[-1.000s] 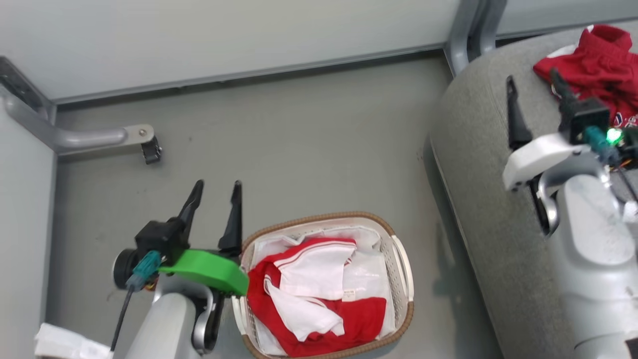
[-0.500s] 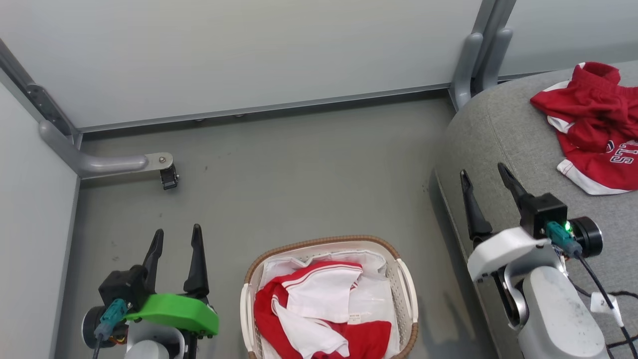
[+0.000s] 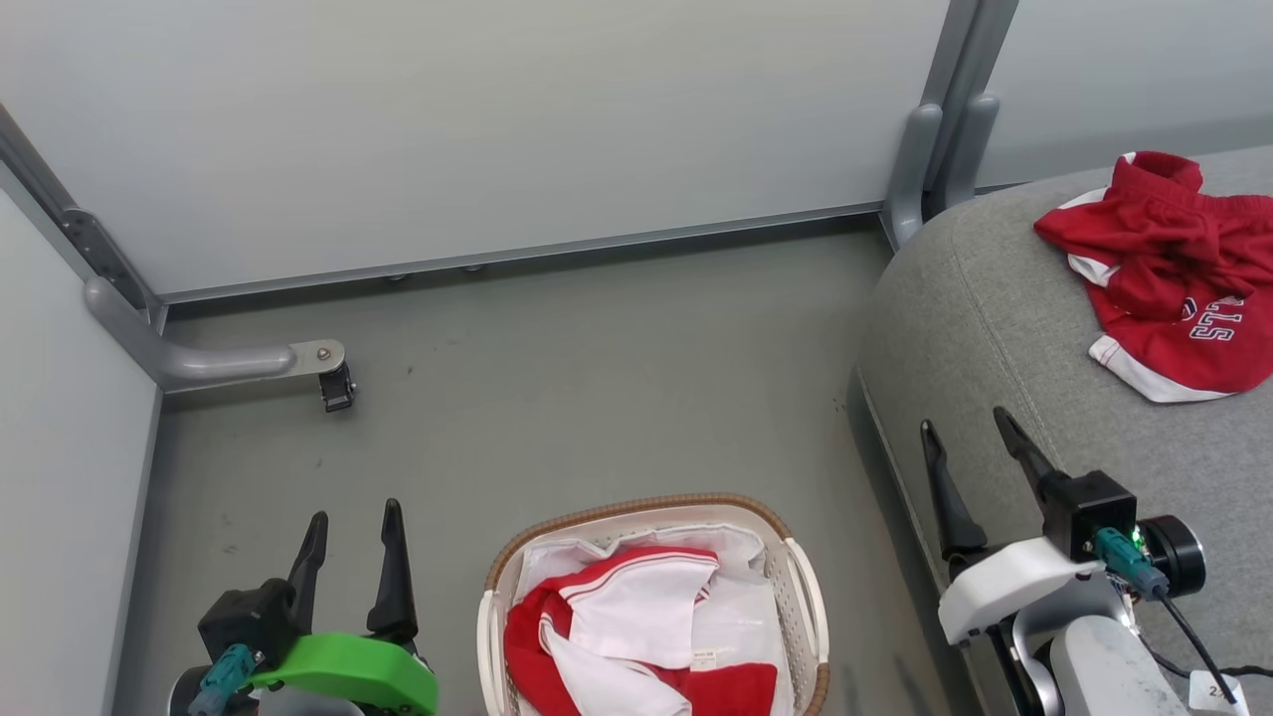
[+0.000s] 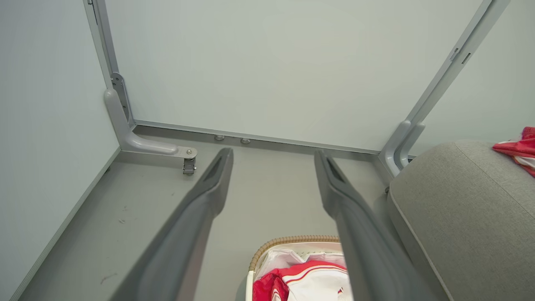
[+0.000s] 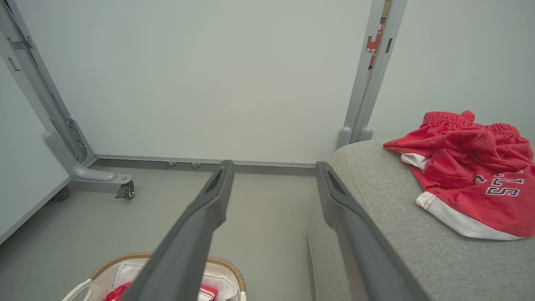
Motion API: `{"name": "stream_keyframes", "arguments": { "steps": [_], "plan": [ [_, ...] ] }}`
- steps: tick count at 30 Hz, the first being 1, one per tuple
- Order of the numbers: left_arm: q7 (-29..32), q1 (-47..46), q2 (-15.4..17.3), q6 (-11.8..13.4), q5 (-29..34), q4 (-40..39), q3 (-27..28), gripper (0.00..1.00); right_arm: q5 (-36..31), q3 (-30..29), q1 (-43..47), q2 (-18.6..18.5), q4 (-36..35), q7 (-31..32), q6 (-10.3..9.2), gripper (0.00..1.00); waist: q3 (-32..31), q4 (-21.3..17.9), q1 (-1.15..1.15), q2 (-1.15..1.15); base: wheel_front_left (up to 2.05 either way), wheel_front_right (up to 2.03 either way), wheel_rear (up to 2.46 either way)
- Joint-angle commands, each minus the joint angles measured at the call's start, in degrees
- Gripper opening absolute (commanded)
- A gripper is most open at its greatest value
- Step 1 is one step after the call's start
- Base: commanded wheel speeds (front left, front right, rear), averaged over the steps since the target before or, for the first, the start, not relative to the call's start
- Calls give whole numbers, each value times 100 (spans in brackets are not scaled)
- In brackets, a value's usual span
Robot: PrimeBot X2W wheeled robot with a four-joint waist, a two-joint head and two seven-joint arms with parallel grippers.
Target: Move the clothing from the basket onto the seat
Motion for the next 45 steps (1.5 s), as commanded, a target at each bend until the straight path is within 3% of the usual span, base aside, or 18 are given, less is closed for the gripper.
{"name": "stream_keyframes", "arguments": {
  "steps": [1,33,45],
  "plan": [
    [-3,45,0,22,2,10,11,100,-6,20,93,-21,-12,-27,-8,100,-10,3,0,0,0,0,0],
    [-3,92,0,-54,76,152,-70,100,69,72,182,-21,23,-27,-8,100,-120,-37,0,0,0,0,0],
    [-3,-441,1,-163,253,389,-735,100,-33,-78,-167,-20,-216,-28,-8,100,543,-174,0,0,0,0,0]
  ]
}}
